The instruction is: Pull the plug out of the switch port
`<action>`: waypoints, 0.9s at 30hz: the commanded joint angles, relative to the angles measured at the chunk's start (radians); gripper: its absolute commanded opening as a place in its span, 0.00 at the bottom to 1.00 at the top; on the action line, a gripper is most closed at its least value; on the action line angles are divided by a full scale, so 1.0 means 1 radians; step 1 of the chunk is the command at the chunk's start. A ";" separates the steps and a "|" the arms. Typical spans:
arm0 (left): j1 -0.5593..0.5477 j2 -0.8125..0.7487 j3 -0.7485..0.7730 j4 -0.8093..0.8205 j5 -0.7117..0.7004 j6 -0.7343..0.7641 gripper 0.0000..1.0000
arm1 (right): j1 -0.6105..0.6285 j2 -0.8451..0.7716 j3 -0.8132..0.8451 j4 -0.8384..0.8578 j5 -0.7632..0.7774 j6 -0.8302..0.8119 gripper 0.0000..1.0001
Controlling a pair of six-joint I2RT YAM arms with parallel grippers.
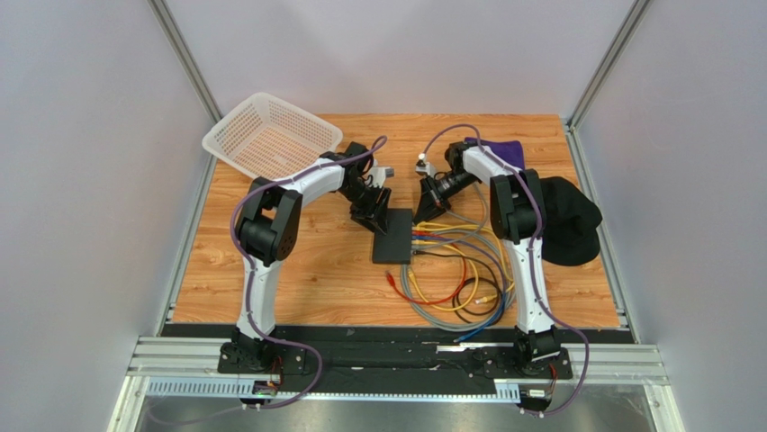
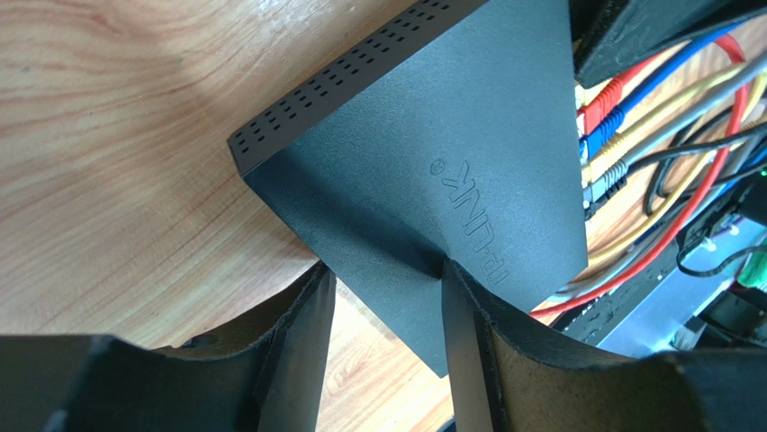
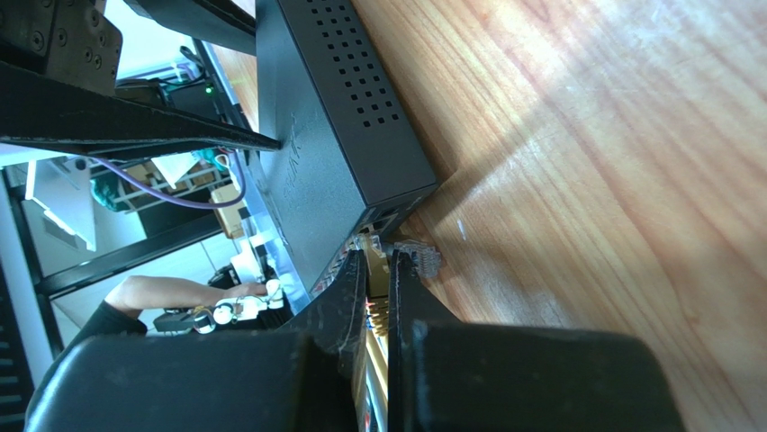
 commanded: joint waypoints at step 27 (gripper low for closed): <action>-0.039 0.019 -0.048 0.011 -0.219 0.075 0.49 | -0.125 -0.230 0.036 0.534 0.561 0.049 0.04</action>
